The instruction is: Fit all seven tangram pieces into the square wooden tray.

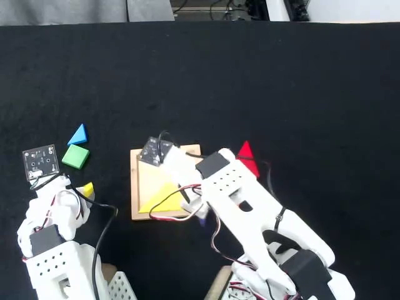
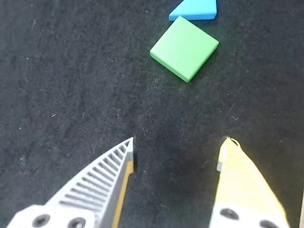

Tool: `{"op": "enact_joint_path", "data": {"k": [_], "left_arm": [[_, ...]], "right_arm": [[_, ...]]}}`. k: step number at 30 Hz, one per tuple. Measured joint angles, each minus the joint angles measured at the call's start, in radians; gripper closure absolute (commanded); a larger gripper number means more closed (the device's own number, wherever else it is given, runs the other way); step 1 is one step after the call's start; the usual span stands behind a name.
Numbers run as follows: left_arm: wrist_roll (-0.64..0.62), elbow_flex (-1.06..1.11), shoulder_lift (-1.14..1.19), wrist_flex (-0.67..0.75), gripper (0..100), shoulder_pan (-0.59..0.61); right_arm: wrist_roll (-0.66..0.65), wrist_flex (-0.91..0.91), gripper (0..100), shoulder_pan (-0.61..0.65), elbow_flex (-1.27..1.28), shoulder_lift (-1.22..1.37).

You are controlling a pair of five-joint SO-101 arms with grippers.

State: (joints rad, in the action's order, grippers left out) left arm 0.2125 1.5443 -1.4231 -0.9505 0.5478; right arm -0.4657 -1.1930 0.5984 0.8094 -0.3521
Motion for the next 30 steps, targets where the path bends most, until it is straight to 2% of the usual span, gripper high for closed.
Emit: {"op": "enact_joint_path", "data": {"k": [9, 15, 19, 20, 26, 30], "left_arm": [[0.0, 0.0, 0.0, 0.0, 72, 0.0], [0.0, 0.0, 0.0, 0.0, 72, 0.0], [0.0, 0.0, 0.0, 0.0, 72, 0.0], [0.0, 0.0, 0.0, 0.0, 72, 0.0], [0.0, 0.0, 0.0, 0.0, 72, 0.0], [0.0, 0.0, 0.0, 0.0, 72, 0.0]], "right_arm": [[0.0, 0.074, 87.8, 0.0, -0.081, 0.012], [0.0, 0.092, 88.0, 0.0, -0.21, 0.164], [0.0, 0.071, 99.2, 0.0, -0.238, 0.203], [0.0, 0.054, 97.8, 0.0, -0.238, 0.201], [-0.002, -0.044, 97.0, 0.0, -0.152, 0.029], [-0.002, -0.005, 97.0, -0.009, -0.026, -0.103]]}}
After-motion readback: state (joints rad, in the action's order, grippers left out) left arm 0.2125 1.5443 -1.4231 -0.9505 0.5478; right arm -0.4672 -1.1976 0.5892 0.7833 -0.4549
